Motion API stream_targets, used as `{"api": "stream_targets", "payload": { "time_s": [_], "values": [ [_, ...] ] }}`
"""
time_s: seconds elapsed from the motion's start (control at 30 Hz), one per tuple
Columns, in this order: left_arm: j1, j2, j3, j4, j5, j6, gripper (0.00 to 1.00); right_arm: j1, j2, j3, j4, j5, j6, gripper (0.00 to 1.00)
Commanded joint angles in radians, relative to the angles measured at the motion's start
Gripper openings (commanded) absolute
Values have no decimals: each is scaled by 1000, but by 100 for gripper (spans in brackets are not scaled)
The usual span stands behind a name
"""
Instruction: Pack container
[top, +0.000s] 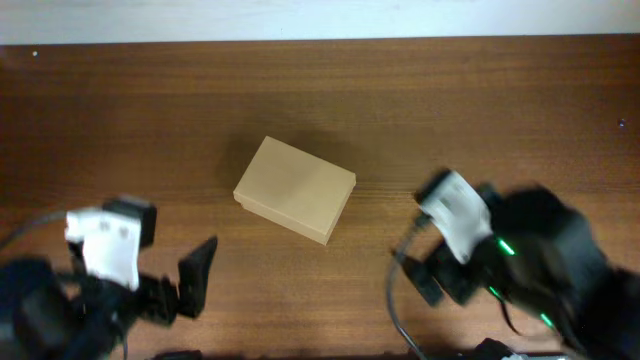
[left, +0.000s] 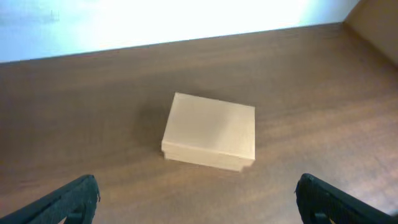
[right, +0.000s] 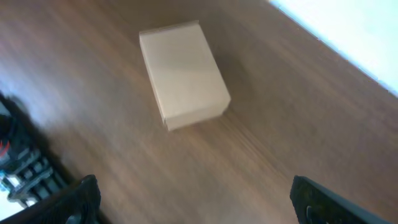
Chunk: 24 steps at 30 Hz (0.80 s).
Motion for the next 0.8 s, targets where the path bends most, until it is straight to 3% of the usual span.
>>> {"api": "stream_targets", "payload": {
  "time_s": [0.0,0.17,0.33,0.53,0.77],
  "values": [
    [3,-123,-116,35,18,-7,99,-3,-201,-168,51,13,-8,99],
    [3,-227,-267,78,72,-14,100,-3,-465,-338,118,13,45,99],
    [3,-254,-374,117,96,-13,100,-3,-618,-406,130,40,62,99],
    [3,-259,-459,140,97,-5,100,-2,-647,-408,134,62,62,99],
    [3,-259,-459,151,201,-6,100,-2,-647,-409,131,62,62,99]
  ]
}}
